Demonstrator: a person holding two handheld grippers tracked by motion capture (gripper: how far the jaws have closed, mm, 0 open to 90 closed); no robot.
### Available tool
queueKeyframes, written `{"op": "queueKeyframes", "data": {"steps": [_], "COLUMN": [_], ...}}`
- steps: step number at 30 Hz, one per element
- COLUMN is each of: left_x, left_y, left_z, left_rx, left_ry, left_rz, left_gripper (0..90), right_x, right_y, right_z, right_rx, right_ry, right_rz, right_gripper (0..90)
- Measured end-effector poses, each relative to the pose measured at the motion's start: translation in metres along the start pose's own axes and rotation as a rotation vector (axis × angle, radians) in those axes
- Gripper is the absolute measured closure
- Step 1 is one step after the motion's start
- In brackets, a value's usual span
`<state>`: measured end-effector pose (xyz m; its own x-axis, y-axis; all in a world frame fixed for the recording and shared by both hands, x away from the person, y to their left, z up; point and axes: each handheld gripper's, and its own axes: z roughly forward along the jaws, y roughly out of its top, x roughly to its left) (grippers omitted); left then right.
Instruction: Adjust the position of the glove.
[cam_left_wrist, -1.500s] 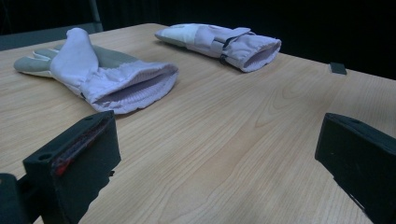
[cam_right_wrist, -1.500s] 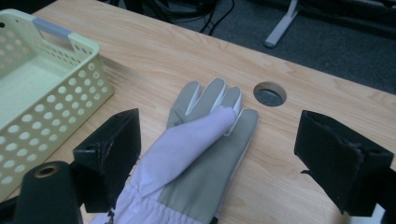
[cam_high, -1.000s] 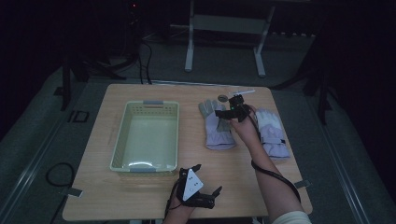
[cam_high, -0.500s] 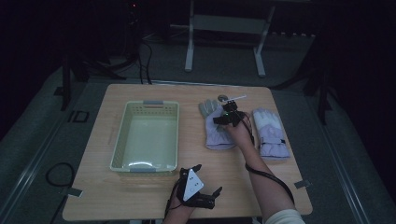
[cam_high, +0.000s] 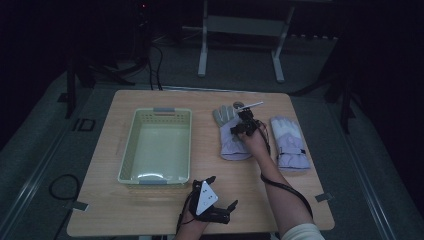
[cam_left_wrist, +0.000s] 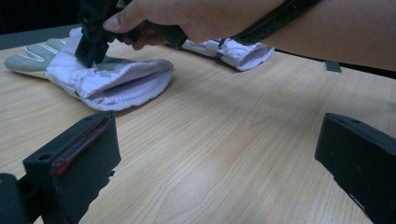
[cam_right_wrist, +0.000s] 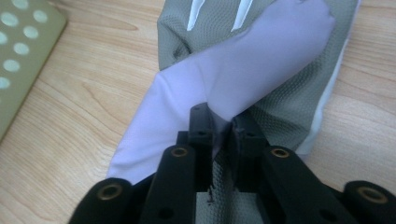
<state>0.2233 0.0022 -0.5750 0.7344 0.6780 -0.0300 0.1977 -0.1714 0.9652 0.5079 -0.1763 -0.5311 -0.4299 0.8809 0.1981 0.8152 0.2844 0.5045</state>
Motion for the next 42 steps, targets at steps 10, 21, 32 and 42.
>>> {"op": "queueKeyframes", "data": {"steps": [10,21,32,42], "left_x": [0.0,0.0,-0.001,-0.001], "left_y": [0.0,0.0,0.0,0.0], "left_z": [0.0,0.0,0.0,0.0], "left_rx": [0.002,0.002,-0.005,-0.002], "left_ry": [0.0,0.009,0.011,0.003], "left_rz": [-0.001,-0.006,0.004,0.013], "left_gripper": [0.2,0.2,0.2,0.2], "right_x": [0.006,0.019,0.04,0.036], "right_y": [-0.003,-0.021,-0.062,-0.097], "right_z": [-0.044,-0.11,-0.155,-0.128], "right_rx": [-0.047,-0.165,-0.23,-0.17], "right_ry": [0.001,0.079,0.076,0.067], "right_rz": [-0.032,-0.068,-0.11,-0.088], "right_gripper": [85.1,85.0,84.9,84.8]}}
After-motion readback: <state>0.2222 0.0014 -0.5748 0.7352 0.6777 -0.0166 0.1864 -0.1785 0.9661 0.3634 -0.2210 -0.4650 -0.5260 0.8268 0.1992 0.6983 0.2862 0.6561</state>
